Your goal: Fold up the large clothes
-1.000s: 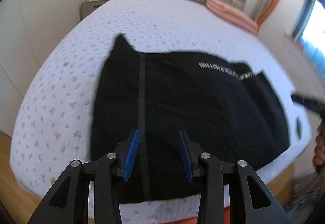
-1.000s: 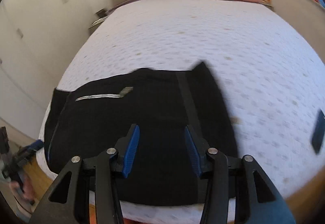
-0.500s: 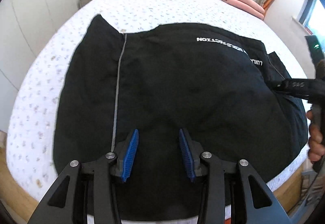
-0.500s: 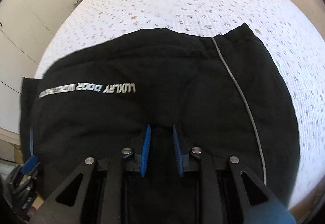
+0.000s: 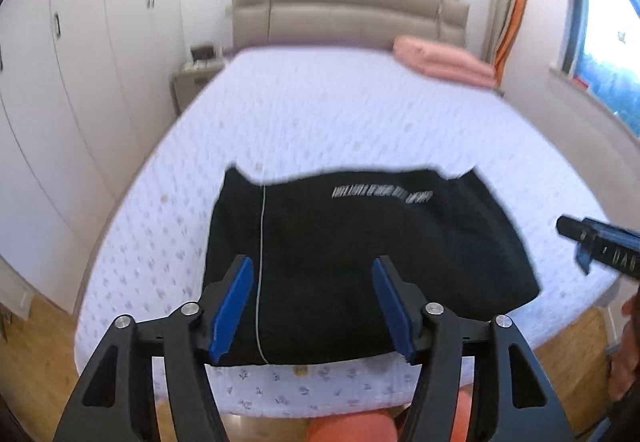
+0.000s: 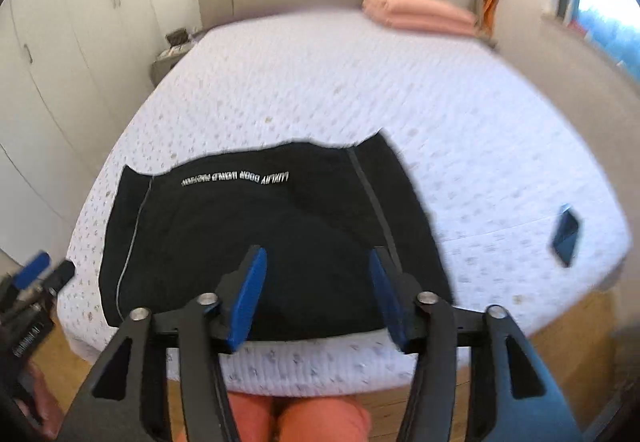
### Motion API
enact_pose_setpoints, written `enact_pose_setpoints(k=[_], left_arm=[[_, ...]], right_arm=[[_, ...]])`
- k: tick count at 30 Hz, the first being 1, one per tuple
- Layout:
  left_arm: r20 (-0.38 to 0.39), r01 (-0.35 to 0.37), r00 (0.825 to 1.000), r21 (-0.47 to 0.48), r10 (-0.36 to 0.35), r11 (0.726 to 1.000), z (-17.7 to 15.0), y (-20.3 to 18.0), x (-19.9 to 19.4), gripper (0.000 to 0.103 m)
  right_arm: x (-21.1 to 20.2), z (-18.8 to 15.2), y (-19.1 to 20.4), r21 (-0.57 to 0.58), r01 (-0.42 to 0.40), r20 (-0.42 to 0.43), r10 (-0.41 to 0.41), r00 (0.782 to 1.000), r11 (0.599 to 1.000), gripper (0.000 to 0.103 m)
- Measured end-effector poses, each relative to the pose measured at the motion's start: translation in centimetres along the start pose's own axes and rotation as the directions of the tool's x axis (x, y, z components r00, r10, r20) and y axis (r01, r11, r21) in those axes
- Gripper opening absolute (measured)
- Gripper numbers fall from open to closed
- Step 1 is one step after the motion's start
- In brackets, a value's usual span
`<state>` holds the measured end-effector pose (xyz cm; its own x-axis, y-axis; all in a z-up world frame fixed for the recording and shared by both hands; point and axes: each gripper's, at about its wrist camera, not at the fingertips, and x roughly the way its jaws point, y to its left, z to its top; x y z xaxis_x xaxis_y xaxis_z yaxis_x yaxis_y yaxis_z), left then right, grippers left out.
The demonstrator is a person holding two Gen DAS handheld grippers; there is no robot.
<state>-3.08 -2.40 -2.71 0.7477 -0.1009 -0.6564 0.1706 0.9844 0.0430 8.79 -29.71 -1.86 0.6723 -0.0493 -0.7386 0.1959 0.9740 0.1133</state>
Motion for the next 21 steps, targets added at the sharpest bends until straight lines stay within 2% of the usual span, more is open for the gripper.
enact_pose_setpoints(k=[4,5,10,21], left_arm=[[0.073,0.034,0.997,-0.005,-0.034,0.999,0.9,-0.9,-5.4,0.078],[0.086,0.035,0.996,-0.009,-0.035,0.999,1.1,-1.1,-6.4,0.078],[0.128,0.028,0.991,-0.004,-0.027,1.0,1.7,-2.1,-10.5,0.079],[0.179,0.006,0.984,0.042,-0.013,0.999,1.8,-4.5,-14.4,0.079]], right_arm=[[-6.0,-0.2,1.3,-0.017,0.038,0.106,-0.036,0.994,0.999,0.07],[-6.9,-0.2,1.5,-0.019,0.052,0.121,-0.049,0.991,0.998,0.073],[-11.9,-0.3,1.8,-0.017,0.09,0.185,-0.085,0.979,0.996,0.075],[-15.8,-0.7,1.7,-0.017,0.086,0.225,-0.08,0.971,0.996,0.079]])
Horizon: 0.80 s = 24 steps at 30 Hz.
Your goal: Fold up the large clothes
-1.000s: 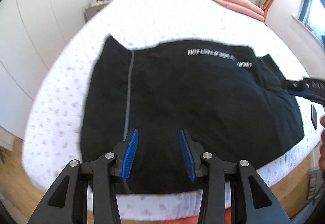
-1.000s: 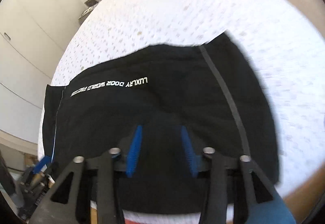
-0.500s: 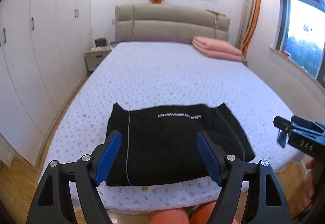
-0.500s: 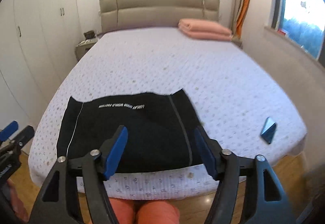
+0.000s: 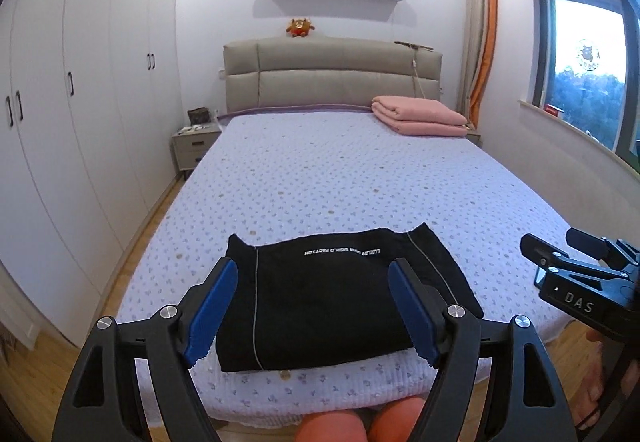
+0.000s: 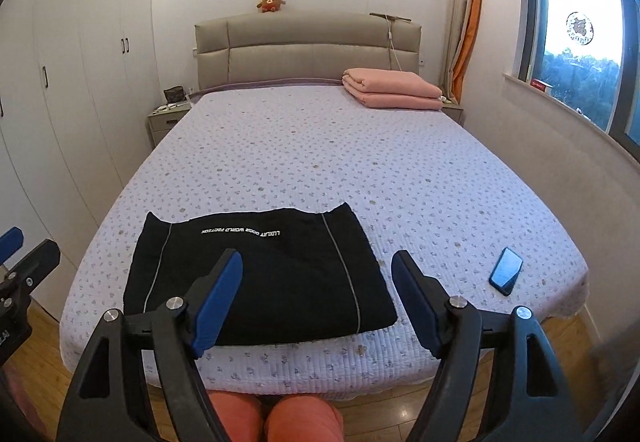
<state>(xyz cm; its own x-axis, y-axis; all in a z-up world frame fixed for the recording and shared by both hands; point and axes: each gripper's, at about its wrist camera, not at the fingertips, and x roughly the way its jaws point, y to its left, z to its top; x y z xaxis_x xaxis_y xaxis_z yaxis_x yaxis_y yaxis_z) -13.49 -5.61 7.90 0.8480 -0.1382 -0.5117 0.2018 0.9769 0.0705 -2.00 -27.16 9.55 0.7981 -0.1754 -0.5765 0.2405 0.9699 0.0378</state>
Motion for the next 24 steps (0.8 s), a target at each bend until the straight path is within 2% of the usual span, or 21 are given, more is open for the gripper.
enact_pose_setpoints(k=[4,8,24], left_arm=[[0.006,-0.005,1.0,0.002,0.005,1.0,-0.1,-0.3,-0.5,0.079],[0.018,-0.009,1.0,0.007,0.009,1.0,-0.1,-0.4,-1.2,0.079],[0.049,0.008,0.999,0.031,-0.009,0.999,-0.4,-1.7,-3.4,0.079]], right_arm=[[-0.4,0.0,-0.1,0.004,-0.01,-0.004,0.01,1.0,1.0,0.079],[-0.9,-0.3,0.0,0.017,-0.021,-0.008,0.021,1.0,1.0,0.084],[-2.6,-0.7,-0.1,0.025,-0.028,0.016,0.027,0.999,0.999,0.085]])
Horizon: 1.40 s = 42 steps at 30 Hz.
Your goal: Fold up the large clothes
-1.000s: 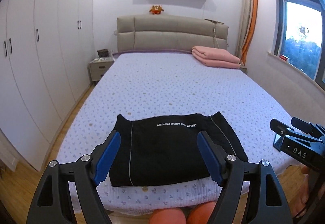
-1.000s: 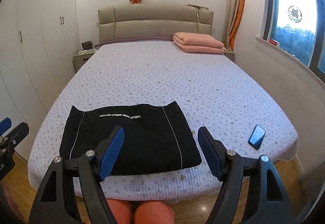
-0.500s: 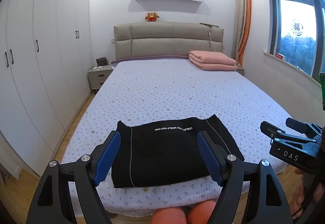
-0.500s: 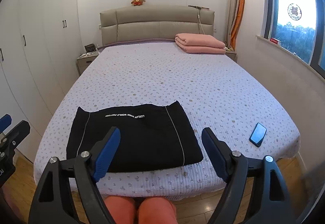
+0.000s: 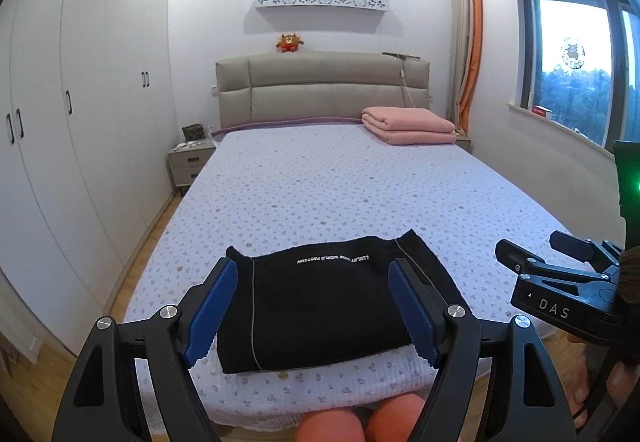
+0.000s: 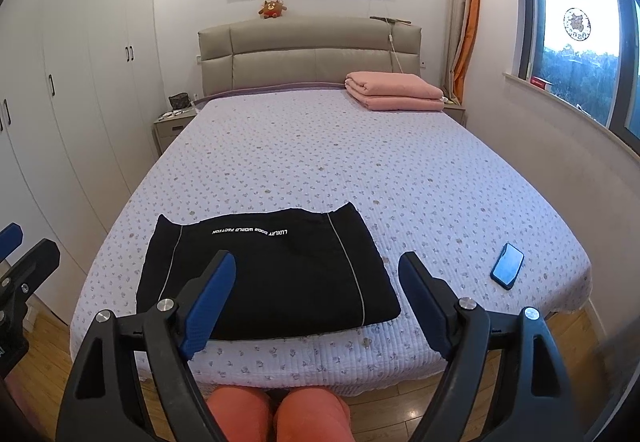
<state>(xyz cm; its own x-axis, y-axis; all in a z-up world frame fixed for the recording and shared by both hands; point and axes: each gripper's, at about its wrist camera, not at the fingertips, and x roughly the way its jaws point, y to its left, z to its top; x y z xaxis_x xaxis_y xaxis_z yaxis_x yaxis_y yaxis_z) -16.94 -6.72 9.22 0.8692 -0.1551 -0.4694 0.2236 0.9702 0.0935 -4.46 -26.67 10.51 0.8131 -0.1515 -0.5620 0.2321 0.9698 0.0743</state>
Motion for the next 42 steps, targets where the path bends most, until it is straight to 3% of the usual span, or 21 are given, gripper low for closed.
enact_pose_setpoints(k=[42], left_arm=[[-0.049,0.005,0.999,-0.01,-0.005,1.0,-0.8,0.5,1.3,0.08]], right_arm=[[-0.1,-0.7,1.2,-0.027,-0.019,-0.018,0.018,1.0,0.999,0.085]])
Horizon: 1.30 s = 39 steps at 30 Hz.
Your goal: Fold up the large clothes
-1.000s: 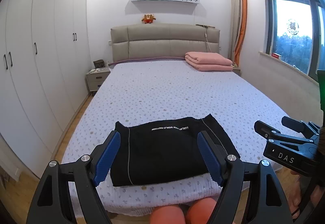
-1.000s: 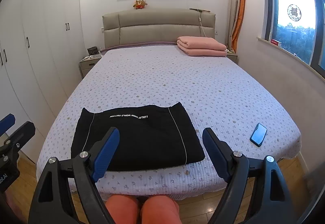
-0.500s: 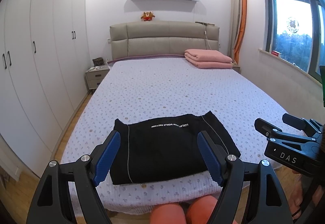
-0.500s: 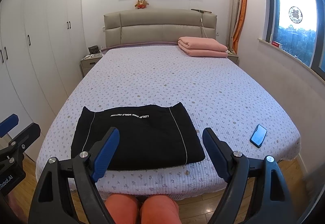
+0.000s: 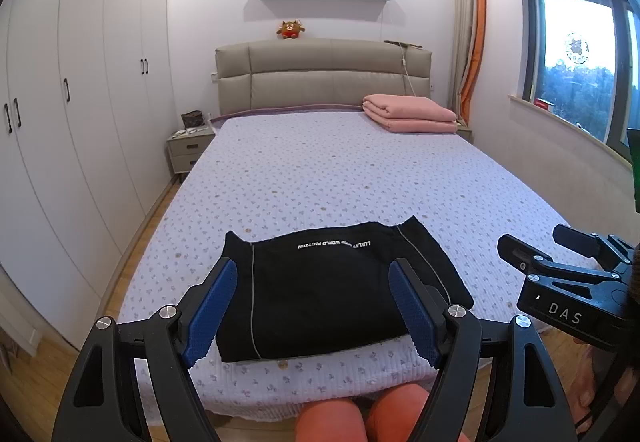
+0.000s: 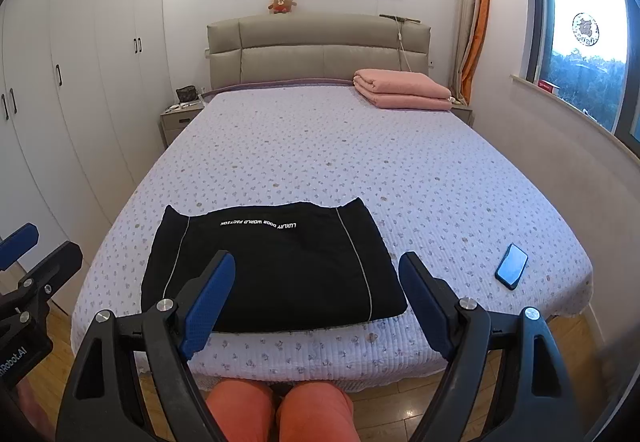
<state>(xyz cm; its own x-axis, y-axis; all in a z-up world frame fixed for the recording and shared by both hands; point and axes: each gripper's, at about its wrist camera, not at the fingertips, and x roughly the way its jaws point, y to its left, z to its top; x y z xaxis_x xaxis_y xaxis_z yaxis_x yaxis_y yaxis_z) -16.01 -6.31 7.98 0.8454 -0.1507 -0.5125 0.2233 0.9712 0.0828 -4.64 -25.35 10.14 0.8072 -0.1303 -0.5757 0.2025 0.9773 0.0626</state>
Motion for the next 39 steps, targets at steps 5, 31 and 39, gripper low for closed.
enact_pose_setpoints(k=[5,31,39], left_arm=[[-0.001,0.001,1.0,-0.004,-0.001,1.0,-0.13,0.07,-0.02,0.08],[0.016,-0.031,0.999,0.009,0.031,0.999,-0.32,0.19,-0.43,0.08],[0.057,-0.079,0.995,0.008,0.079,0.997,-0.36,0.37,-0.97,0.08]], right_arm=[[0.1,0.0,-0.01,0.001,0.0,-0.002,0.0,1.0,1.0,0.085],[-0.03,0.08,0.56,-0.021,-0.003,0.003,0.003,1.0,1.0,0.085],[0.04,0.14,0.82,-0.03,-0.002,0.004,0.002,1.0,1.0,0.085]])
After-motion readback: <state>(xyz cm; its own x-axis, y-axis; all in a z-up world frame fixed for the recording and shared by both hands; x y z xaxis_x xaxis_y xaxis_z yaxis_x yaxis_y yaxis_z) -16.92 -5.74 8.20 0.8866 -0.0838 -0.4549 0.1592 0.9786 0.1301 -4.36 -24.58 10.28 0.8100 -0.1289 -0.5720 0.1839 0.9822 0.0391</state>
